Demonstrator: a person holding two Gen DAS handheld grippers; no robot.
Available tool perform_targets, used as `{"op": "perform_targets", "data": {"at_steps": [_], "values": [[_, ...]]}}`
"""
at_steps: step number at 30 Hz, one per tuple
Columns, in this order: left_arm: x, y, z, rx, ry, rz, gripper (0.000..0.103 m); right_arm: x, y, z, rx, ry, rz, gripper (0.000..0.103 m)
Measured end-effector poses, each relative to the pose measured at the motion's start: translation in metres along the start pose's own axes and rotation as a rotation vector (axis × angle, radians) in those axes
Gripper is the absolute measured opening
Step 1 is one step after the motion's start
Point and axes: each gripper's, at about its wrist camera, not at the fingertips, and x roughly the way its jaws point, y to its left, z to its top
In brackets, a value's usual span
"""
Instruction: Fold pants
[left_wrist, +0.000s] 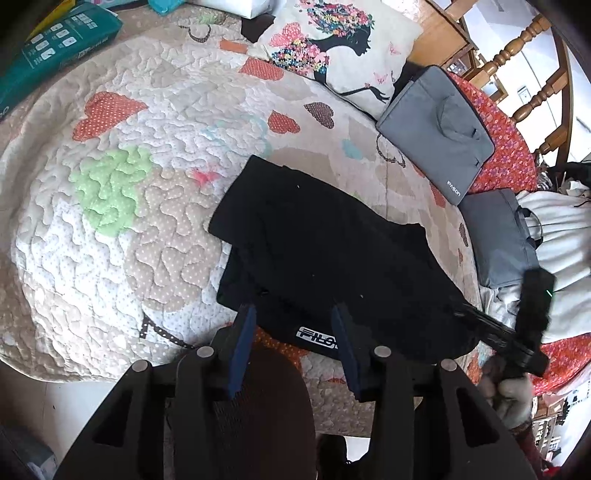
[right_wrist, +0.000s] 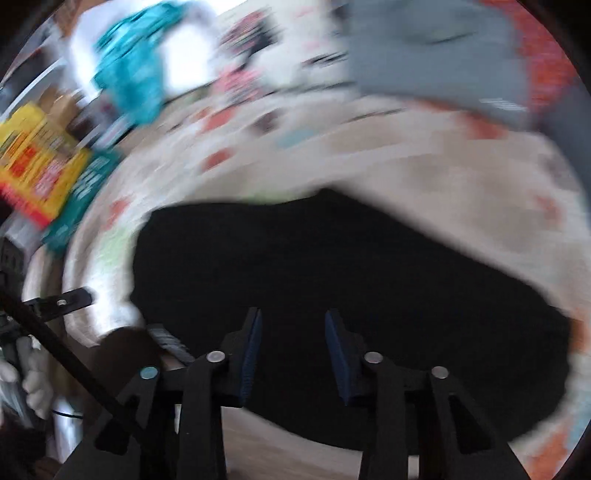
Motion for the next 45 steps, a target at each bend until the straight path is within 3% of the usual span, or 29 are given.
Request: {"op": "perform_targets", "data": {"at_steps": [6,8,11,15,20,23,26,27,30,37,42,45], "values": [[-0.009,0.021,0.0,-0.049,-0.021,-0.015,0.043,0.086,0.02,0.026,0.177,0.104,0.174,0.037],[-0.011,0.03,-0.001,-0.066,-0.024,-0.02,0.043,0.088,0.024,0.015,0.19,0.123,0.243,0.037],[-0.009,0.042,0.0,-0.09,-0.022,-0.019,0.044,0.081,0.04,-0.007,0.16,0.249,0.428,0.037],[0.005,0.057,0.012,-0.132,-0.007,-0.043,0.047,0.053,0.044,-0.029,0.065,0.26,0.348,0.037],[0.042,0.066,0.042,-0.204,0.032,-0.092,0.052,0.012,0.0,-0.045,0.181,0.169,0.208,0.037],[0.067,0.068,0.056,-0.239,0.075,-0.091,0.053,-0.012,-0.032,-0.054,0.302,0.1,0.205,0.037],[0.077,0.054,0.062,-0.186,0.068,-0.044,0.053,-0.033,-0.054,-0.067,0.372,0.039,0.187,0.037],[0.077,0.046,0.063,-0.147,0.065,-0.01,0.036,-0.039,-0.059,-0.071,0.381,0.029,0.181,0.037],[0.071,0.029,0.061,-0.09,0.07,0.028,0.024,-0.053,-0.072,-0.08,0.427,-0.016,0.166,0.037],[0.037,0.025,0.041,-0.141,0.058,-0.017,0.024,-0.072,-0.104,-0.094,0.51,-0.074,0.159,0.037],[0.071,0.052,0.029,-0.239,0.203,0.041,0.027,-0.064,-0.115,-0.105,0.565,-0.078,0.15,0.037],[0.08,0.064,0.03,-0.31,0.224,-0.006,0.028,-0.071,-0.121,-0.11,0.58,-0.087,0.109,0.038]]}}
